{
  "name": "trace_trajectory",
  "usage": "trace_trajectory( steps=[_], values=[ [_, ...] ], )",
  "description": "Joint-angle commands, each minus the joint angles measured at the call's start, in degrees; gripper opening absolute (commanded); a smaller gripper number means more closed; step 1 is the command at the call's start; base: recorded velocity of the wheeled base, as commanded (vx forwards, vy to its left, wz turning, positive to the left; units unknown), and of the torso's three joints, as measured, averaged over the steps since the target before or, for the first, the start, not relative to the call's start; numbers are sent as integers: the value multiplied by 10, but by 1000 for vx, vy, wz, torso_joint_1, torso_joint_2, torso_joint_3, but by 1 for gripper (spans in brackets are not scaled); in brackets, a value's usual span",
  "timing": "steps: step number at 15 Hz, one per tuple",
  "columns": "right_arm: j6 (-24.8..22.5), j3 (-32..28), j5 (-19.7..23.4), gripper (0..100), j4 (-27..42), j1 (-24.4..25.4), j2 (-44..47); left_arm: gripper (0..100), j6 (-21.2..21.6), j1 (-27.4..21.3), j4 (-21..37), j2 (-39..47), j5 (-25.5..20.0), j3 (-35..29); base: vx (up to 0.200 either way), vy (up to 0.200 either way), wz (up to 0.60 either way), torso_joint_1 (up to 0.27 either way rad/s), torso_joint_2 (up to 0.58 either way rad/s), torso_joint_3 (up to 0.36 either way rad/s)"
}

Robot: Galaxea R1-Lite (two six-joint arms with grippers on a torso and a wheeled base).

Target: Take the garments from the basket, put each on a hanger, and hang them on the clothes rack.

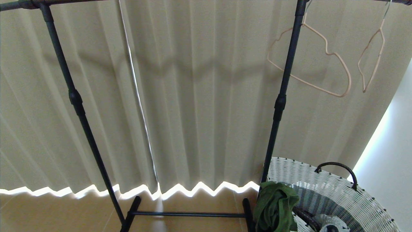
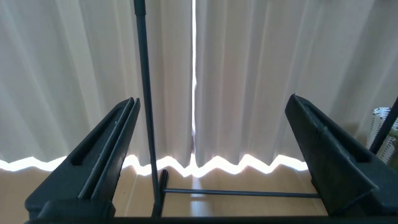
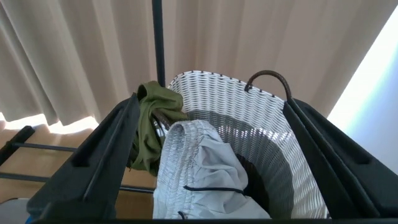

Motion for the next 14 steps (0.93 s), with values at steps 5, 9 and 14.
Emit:
trace_trajectory(
  steps=[5,9,14],
  values=[
    [-20,-1,4,100,5,0,0,100,0,0,1,0,0,0,0,0,0,0,0,0],
    [-90,-87,-3,100,24,4,161,100,3,0,1,0,-4,0,0,0,0,0,0,0],
    [-174,-105,-15,100,-23,2,503,100,3,0,0,0,-4,0,0,0,0,0,0,0]
  ],
)
